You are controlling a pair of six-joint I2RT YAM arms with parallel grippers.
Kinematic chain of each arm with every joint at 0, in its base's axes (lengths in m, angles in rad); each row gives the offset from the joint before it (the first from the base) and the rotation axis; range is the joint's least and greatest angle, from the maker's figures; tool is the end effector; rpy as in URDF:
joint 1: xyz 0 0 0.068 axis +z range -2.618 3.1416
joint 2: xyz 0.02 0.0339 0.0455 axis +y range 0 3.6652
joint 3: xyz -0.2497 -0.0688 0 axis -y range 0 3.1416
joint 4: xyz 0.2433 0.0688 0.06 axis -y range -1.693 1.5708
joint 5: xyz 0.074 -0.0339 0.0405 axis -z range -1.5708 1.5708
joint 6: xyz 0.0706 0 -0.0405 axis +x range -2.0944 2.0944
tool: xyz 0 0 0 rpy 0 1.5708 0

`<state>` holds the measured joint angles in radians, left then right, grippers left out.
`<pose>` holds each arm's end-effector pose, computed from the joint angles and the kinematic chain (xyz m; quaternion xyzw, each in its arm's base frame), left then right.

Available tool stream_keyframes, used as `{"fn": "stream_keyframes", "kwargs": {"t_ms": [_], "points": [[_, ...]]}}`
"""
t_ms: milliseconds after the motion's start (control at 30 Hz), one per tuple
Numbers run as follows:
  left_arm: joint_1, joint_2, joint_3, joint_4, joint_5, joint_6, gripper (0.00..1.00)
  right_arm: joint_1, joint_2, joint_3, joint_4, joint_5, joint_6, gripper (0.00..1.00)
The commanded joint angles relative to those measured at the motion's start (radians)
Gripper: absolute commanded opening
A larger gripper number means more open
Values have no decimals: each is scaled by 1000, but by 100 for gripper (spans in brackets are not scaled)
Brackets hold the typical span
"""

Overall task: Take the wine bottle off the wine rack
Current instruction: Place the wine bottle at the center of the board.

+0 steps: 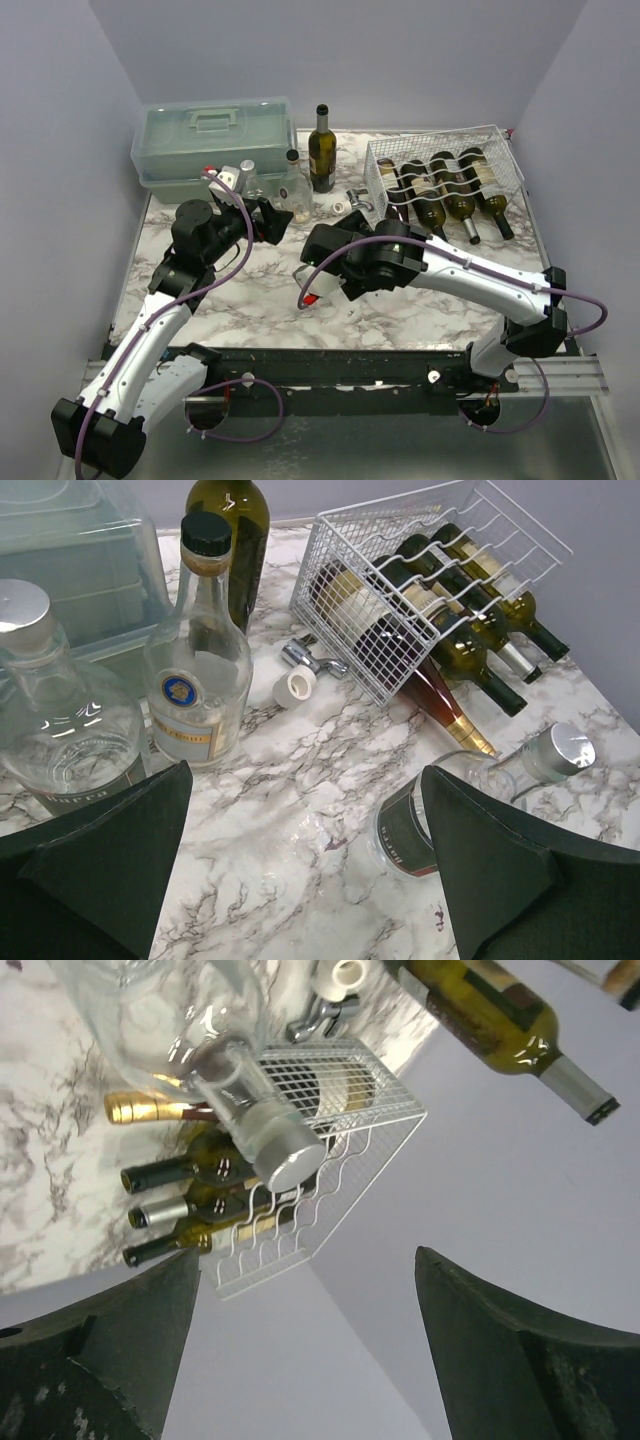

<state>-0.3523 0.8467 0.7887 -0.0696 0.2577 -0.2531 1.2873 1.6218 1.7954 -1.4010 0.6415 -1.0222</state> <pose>0.2210 -0.1004 0.3282 0.1217 0.7394 -0.2874 0.5966 0.1261 0.2819 0.3411 -0.8335 0.4272 -0.2865 0.2018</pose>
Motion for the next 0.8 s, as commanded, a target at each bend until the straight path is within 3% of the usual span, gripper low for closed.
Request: {"fn": "stream_keyframes", "kwargs": {"t_ms": [0,400,600,767], "points": [[9,2,-9,-14,-3,15,99,-28,-19,105,-23,-113,73,89],[9,29,0,-16,61,8,99,-255,-92,218,-18,-410,182,94],[9,37,1,-18,86,-4,99,-400,-178,129,63,-528,247,95],[9,50,11,-16,183,-2,99,-490,-249,15,168,-527,332,99]]}}
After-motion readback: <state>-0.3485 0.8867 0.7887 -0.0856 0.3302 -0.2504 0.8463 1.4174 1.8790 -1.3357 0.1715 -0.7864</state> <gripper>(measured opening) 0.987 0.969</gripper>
